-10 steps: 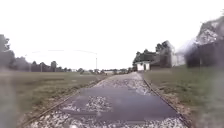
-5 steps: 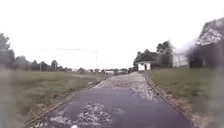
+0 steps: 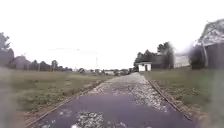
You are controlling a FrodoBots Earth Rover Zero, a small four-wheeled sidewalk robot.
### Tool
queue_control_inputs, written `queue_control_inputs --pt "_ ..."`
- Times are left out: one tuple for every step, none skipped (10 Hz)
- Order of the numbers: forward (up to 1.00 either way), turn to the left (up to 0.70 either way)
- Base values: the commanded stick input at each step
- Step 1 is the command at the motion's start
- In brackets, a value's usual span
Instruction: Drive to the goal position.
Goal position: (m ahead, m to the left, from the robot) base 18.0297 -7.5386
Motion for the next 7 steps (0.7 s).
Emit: queue_control_inputs --pt "0.7 0.0" --pt "0.7 -0.1" --pt "0.7 -0.23" --pt "0.7 -0.33" --pt "0.7 -0.33" --pt "0.7 -0.33" --pt "0.7 -0.34"
